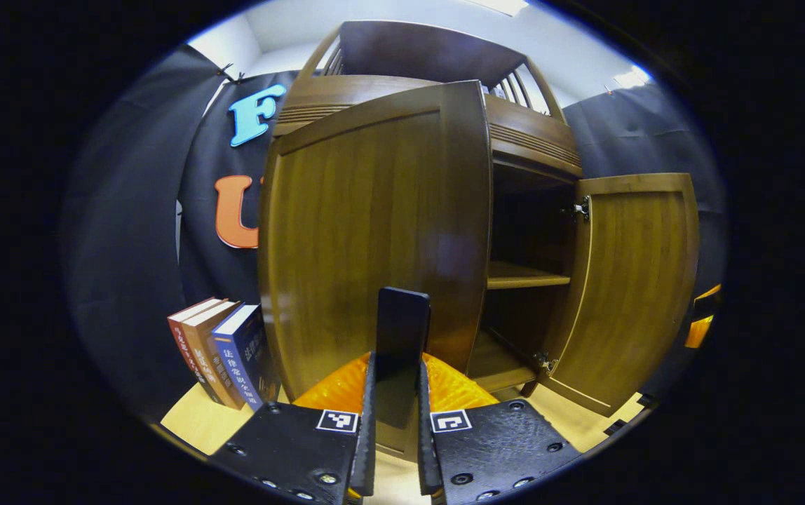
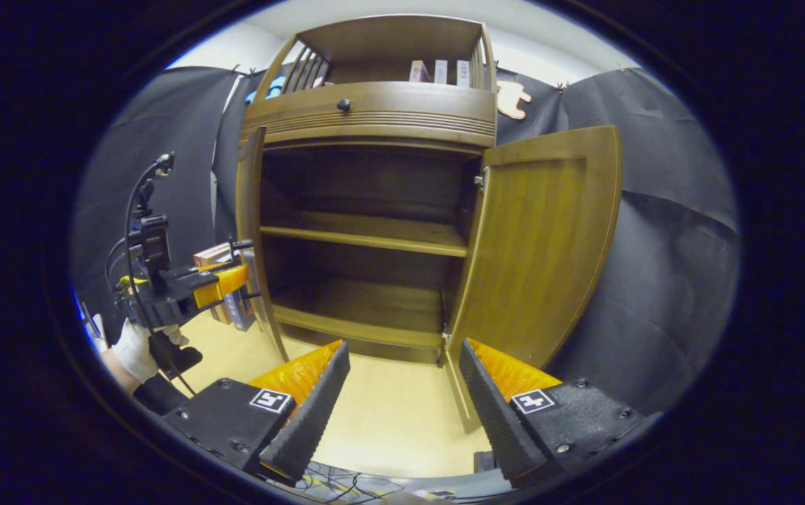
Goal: Open the right door of the double-door shoe cabinet with the right hand, and open the left door with the left hand.
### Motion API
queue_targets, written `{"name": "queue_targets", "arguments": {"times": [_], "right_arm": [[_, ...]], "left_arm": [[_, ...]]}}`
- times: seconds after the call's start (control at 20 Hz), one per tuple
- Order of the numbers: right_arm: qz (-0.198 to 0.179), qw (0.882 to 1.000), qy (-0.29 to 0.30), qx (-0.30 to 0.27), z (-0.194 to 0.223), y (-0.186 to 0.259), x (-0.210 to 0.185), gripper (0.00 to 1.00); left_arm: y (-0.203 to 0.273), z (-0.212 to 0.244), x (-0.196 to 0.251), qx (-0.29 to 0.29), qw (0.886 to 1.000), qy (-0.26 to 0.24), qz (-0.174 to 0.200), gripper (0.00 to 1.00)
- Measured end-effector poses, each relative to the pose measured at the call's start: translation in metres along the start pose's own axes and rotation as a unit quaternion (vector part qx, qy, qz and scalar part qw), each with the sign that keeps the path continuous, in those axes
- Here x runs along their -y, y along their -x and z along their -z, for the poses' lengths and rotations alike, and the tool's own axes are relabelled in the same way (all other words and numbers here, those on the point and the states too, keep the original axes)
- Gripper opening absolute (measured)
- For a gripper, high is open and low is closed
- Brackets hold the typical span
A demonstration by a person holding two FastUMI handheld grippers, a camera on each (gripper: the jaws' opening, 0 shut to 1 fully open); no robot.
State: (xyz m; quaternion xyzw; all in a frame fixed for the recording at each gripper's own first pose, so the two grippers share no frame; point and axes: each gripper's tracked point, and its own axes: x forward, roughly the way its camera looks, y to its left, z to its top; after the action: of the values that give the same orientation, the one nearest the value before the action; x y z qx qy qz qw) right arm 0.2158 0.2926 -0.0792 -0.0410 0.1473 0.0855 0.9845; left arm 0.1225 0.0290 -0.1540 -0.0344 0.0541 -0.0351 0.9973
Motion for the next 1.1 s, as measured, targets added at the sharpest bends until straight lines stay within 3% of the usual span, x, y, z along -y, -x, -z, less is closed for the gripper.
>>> {"name": "queue_targets", "arguments": {"times": [0.1,0.15,0.2,0.3,0.35,0.45,0.65,0.9,1.1], "right_arm": [[-0.005,1.0,0.001,-0.001,0.003,0.004,-0.003,0.99],[-0.006,1.0,0.0,-0.002,0.005,0.006,-0.004,0.99],[-0.008,1.0,-0.001,-0.003,0.007,0.007,-0.006,0.99],[-0.012,1.0,-0.004,-0.006,0.01,0.011,-0.007,0.99],[-0.013,1.0,-0.005,-0.007,0.013,0.012,-0.008,0.99],[-0.016,1.0,-0.007,-0.009,0.017,0.015,-0.009,0.99],[-0.025,1.0,-0.012,-0.013,0.022,0.018,-0.015,0.99],[-0.035,0.999,-0.012,-0.012,0.025,0.023,-0.024,1.0],[-0.041,0.999,-0.019,-0.015,0.029,0.023,-0.028,0.99]], "left_arm": [[0.01,0.001,-0.01,0.0,1.0,-0.003,-0.009,0.23],[0.015,0.001,-0.013,-0.001,1.0,-0.002,-0.015,0.32],[0.021,0.001,-0.017,0.0,1.0,-0.001,-0.021,0.23],[0.031,0.0,-0.025,-0.001,0.999,0.002,-0.033,0.23],[0.034,-0.002,-0.029,-0.003,0.999,0.002,-0.036,0.15],[0.038,-0.001,-0.04,-0.005,0.999,-0.001,-0.051,0.14],[0.058,-0.003,-0.066,0.0,0.997,-0.005,-0.083,0.02],[0.079,-0.002,-0.105,-0.003,0.994,-0.006,-0.106,0.0],[0.086,-0.002,-0.129,-0.002,0.995,-0.013,-0.099,0.0]]}}
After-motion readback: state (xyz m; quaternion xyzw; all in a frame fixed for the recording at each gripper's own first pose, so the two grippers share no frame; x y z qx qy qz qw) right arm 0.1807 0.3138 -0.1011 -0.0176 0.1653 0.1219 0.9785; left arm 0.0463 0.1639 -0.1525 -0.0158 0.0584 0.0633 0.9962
